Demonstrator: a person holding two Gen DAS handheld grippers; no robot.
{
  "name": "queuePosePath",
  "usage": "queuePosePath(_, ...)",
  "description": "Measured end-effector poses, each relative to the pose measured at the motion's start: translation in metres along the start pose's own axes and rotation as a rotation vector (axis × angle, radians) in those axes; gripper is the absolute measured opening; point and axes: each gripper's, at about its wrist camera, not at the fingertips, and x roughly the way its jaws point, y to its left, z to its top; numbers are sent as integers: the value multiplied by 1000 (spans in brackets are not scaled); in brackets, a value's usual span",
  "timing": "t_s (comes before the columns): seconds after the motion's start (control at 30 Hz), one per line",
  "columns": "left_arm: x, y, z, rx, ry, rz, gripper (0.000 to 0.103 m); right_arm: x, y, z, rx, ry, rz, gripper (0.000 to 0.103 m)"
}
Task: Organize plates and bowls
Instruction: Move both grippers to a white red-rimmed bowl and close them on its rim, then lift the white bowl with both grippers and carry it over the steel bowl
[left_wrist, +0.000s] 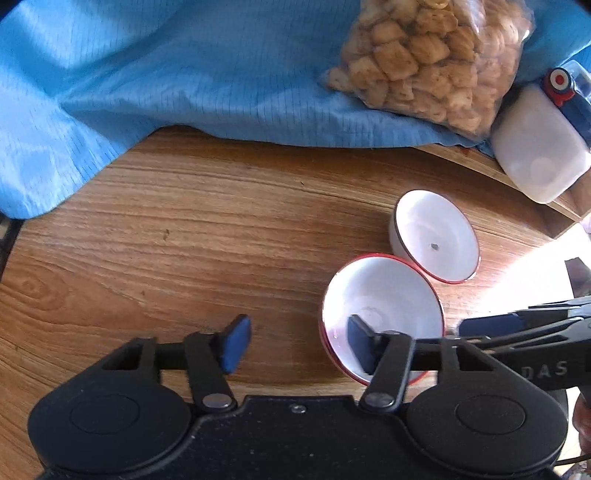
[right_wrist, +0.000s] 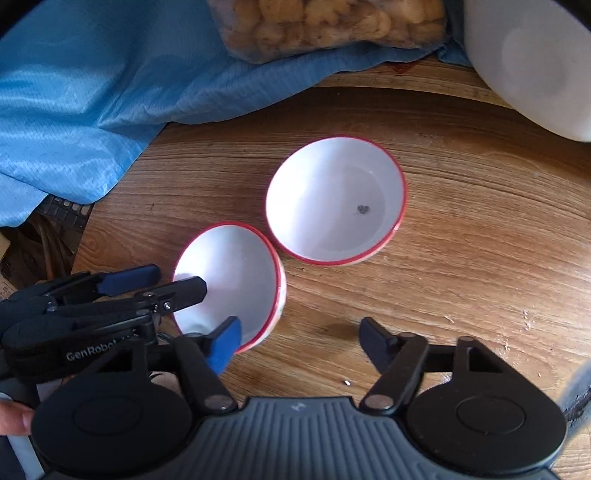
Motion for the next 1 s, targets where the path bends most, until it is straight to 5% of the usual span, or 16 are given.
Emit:
queuePosePath(0.33, 3, -4, -1, 2, 24, -69, 13, 4, -1, -1, 44, -9, 72, 33)
queuePosePath(0.43, 2, -6, -3, 0, 21, -72, 12, 7, -6, 0, 68, -10, 127, 24)
queuePosePath(1.0, -40, -31, -13, 22, -84, -94, 10, -28, -27, -24, 78, -81, 185, 24)
